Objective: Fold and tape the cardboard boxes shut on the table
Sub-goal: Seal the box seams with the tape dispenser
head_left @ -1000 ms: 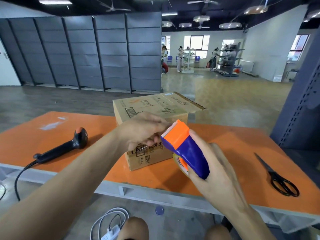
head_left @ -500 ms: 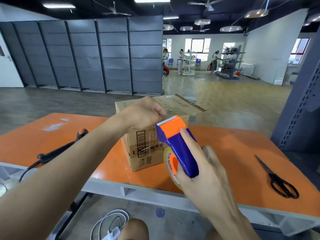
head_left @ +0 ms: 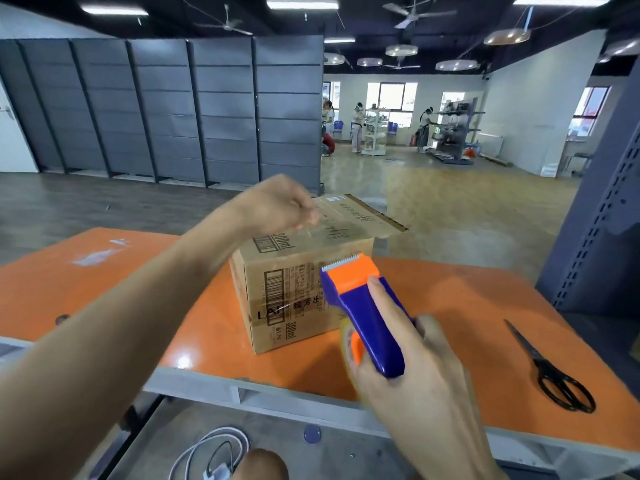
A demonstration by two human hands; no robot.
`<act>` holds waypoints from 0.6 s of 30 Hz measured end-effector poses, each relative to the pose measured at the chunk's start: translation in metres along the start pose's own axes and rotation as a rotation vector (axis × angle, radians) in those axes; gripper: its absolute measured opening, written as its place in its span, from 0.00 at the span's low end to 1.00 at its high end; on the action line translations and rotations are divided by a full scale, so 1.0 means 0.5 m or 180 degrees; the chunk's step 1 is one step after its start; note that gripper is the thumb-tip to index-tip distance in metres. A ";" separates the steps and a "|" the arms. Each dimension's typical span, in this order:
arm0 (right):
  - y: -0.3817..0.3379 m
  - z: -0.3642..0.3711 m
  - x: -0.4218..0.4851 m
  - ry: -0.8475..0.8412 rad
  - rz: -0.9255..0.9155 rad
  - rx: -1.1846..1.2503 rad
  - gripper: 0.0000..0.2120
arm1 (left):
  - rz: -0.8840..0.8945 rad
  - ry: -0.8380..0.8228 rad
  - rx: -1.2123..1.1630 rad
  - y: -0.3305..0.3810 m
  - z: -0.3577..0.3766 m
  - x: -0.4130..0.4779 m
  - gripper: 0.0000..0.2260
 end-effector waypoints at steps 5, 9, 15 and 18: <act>-0.005 0.029 -0.012 -0.0171 -0.0104 -0.0069 0.45 | 0.0297 -0.0205 0.0280 0.003 0.014 0.015 0.08; -0.005 0.035 -0.004 -0.0194 0.0035 -0.0165 0.41 | 0.0280 0.0008 0.0487 -0.019 0.018 0.026 0.12; -0.012 0.046 -0.001 -0.0225 -0.0121 -0.0122 0.40 | 0.0297 0.0136 0.0602 -0.031 0.015 0.032 0.12; -0.024 0.047 0.004 -0.0296 -0.0145 -0.0174 0.39 | 0.0269 0.0133 0.0716 -0.035 0.010 0.033 0.12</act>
Point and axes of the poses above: each hand's wrist, its own x-axis towards the middle knuckle, its own z-axis out of the palm, y = z × x, the point moved 6 cm from there along x, towards the middle knuckle, and after that the axes turned 12 degrees about y, right-handed, at the moved point
